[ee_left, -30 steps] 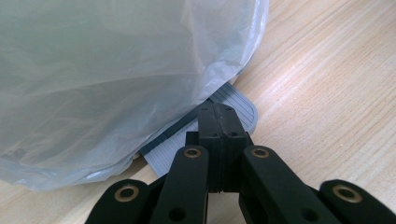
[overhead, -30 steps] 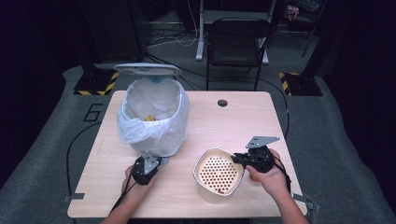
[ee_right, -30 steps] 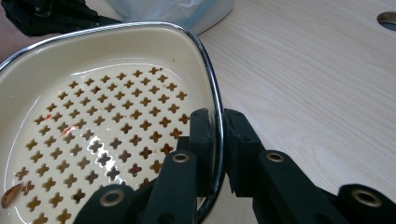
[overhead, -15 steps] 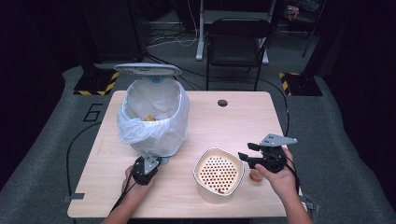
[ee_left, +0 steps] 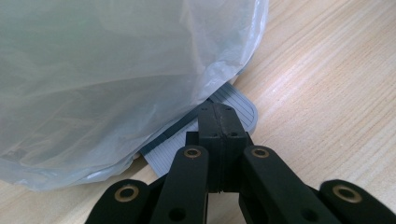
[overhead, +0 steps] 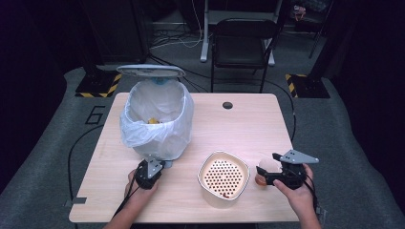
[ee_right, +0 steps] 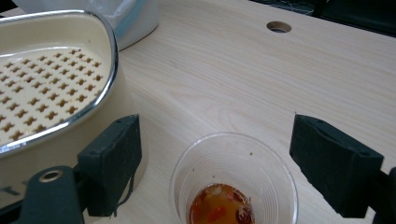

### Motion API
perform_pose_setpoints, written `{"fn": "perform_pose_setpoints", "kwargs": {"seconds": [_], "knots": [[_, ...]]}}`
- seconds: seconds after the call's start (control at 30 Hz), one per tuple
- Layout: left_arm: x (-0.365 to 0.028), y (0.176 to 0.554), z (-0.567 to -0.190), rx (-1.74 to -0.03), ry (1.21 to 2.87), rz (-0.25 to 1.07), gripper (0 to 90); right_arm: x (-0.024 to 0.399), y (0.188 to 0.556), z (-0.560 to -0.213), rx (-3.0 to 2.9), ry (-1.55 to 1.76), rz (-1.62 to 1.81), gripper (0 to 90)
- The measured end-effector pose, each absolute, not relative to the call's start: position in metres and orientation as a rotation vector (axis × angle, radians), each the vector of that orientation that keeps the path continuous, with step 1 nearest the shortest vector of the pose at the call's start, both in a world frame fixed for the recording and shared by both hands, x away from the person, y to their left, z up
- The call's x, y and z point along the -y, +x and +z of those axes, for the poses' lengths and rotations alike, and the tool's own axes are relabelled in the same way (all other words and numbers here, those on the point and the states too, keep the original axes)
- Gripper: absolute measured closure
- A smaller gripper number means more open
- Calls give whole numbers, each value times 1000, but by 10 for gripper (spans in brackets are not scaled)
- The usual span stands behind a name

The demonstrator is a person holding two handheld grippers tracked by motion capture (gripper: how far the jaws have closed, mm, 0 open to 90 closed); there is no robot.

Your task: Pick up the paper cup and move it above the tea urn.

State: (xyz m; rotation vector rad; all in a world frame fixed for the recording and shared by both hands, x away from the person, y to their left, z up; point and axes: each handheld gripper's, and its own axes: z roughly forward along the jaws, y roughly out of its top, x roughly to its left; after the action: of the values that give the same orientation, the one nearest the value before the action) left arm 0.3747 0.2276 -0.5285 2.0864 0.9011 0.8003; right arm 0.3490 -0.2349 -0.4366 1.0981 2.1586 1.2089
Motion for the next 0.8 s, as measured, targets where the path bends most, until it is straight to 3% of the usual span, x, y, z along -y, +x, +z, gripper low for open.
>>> {"fn": "perform_pose_setpoints", "kwargs": {"seconds": [0.4,0.8], "knots": [[-228,375,-529,-901,2085,802,900,236,349,-458,-2153,1125,1186,141],[-228,375,-528,-899,2088,803,900,243,348,-449,-2088,1129,1202,119]]}}
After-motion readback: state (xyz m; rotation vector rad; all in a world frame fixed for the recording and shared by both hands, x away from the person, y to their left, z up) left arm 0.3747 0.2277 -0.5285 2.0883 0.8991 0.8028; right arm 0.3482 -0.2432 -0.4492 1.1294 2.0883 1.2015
